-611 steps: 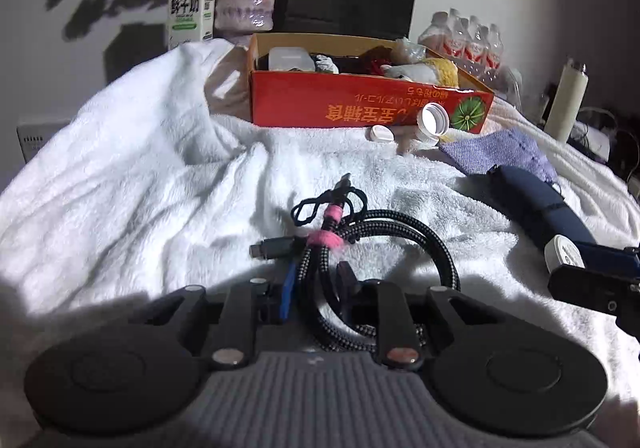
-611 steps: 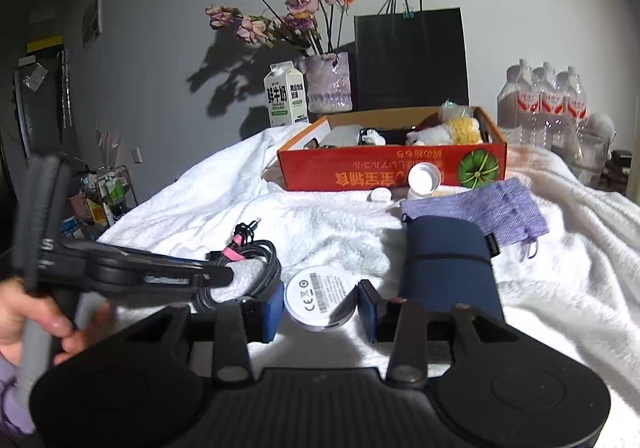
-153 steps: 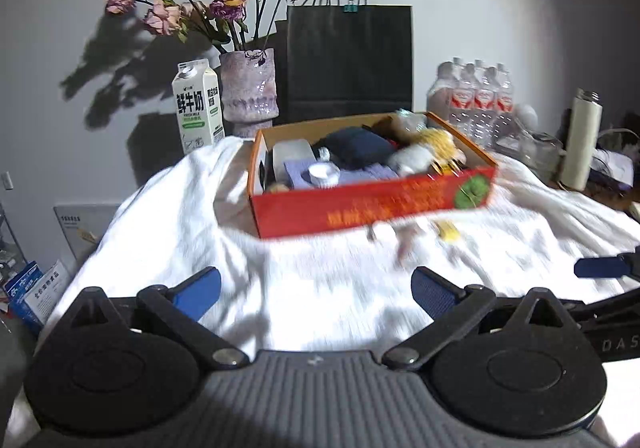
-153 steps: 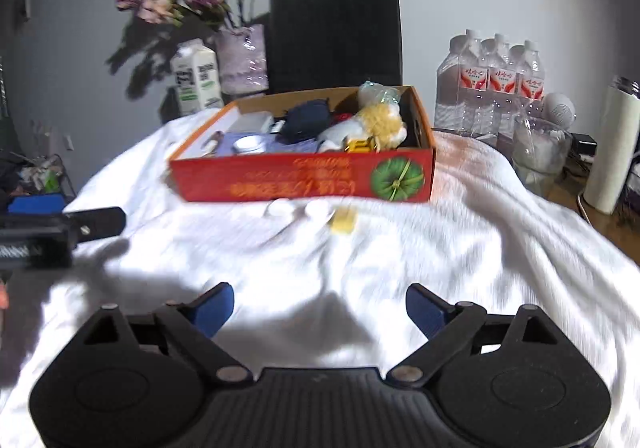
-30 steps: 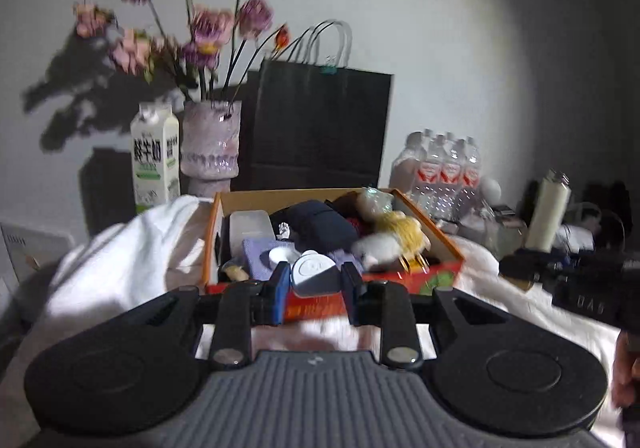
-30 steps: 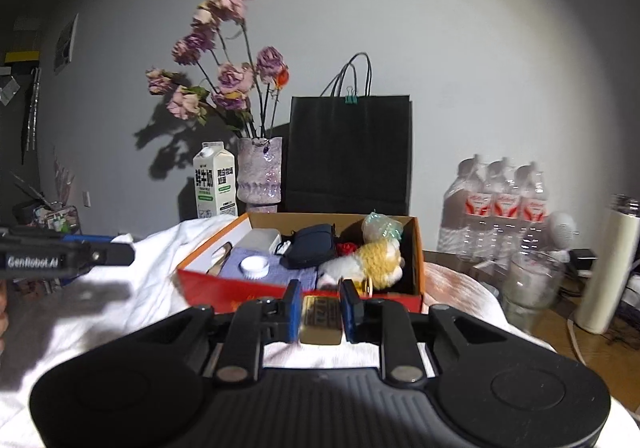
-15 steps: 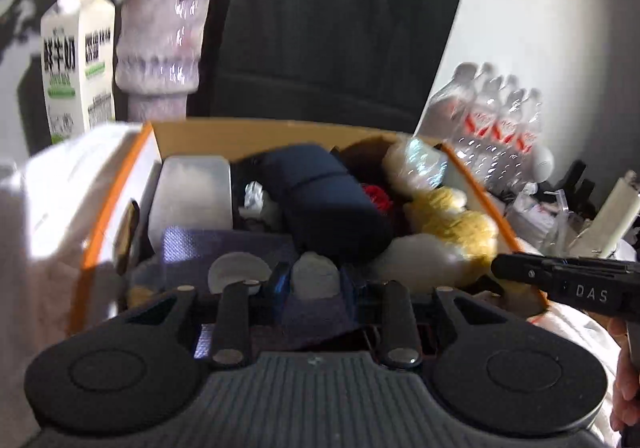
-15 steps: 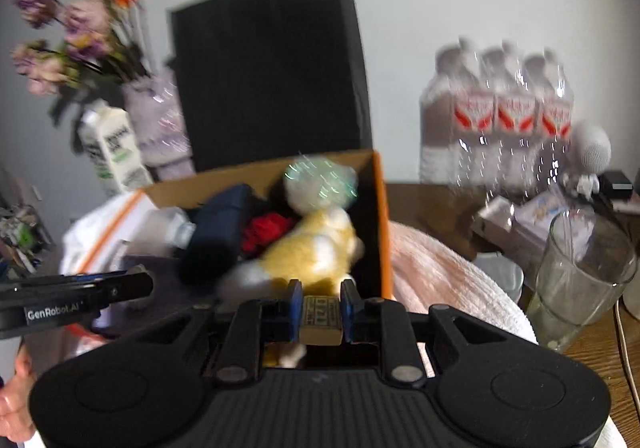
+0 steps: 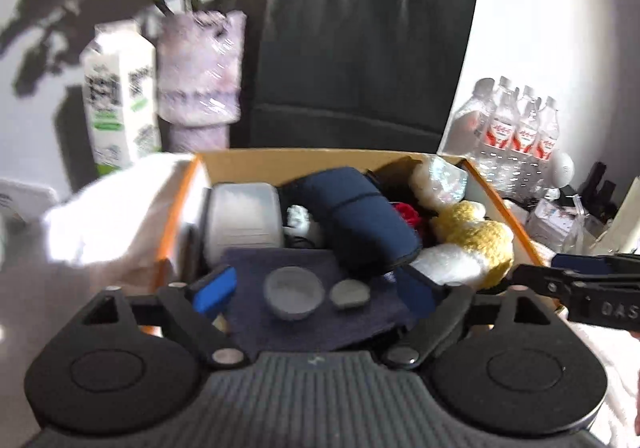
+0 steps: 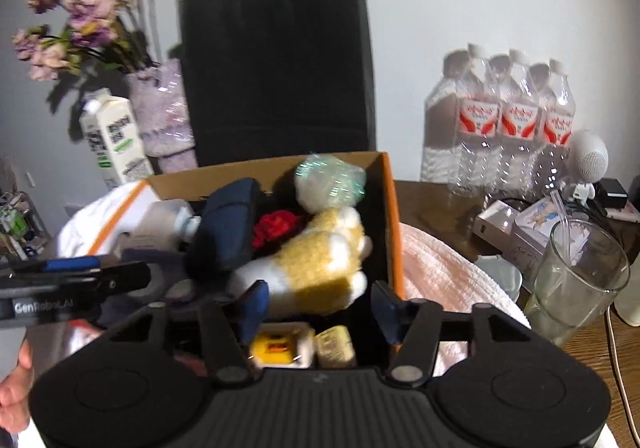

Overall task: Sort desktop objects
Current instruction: 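Withdraw both tools from the box back over the towel, then grasp the remaining white bottle cap on the towel with the right tool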

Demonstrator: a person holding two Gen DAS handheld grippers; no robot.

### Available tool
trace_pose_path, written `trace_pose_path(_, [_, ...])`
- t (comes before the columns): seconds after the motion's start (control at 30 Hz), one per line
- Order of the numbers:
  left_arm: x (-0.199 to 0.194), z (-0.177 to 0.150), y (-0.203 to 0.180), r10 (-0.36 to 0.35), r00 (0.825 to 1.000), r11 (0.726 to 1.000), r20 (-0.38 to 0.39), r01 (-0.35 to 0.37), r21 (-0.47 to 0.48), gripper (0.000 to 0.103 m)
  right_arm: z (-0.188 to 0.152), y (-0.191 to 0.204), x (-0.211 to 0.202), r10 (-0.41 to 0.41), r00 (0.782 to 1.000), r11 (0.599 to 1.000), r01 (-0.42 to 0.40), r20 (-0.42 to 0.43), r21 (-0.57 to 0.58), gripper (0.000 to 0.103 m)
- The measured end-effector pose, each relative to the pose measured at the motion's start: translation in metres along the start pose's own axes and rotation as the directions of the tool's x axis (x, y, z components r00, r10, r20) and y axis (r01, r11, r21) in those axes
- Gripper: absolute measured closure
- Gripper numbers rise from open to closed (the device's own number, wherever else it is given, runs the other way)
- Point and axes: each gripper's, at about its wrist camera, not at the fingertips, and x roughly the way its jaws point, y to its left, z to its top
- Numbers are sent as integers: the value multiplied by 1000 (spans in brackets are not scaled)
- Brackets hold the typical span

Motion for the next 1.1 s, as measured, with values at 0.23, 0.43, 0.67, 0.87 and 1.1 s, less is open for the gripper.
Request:
trace_pose_path(0.23, [-56, -24, 4, 70, 997, 997, 42, -71, 25, 4, -32, 26, -36, 38, 999, 999, -37, 26, -20, 41])
trace_pose_path(0.43, [-104, -65, -1, 1, 999, 1000, 44, -1, -1, 2, -83, 40, -78, 63, 996, 998, -64, 66, 2, 33])
trace_pose_path(0.67, [-165, -128, -10, -5, 992, 1000, 130, 6, -6, 0, -154, 44, -136, 28, 992, 999, -32, 125, 35, 14])
trace_pose_path(0.87, [-212, -187, -11, 21, 989, 1000, 147, -19, -13, 0, -211, 44, -175, -4, 989, 1000, 0, 150, 31, 0])
trace_pose_path(1.1, [-238, -235, -12, 59, 989, 997, 132, -64, 30, 0, -252, 50, -202, -44, 982, 998, 37, 183, 43, 0])
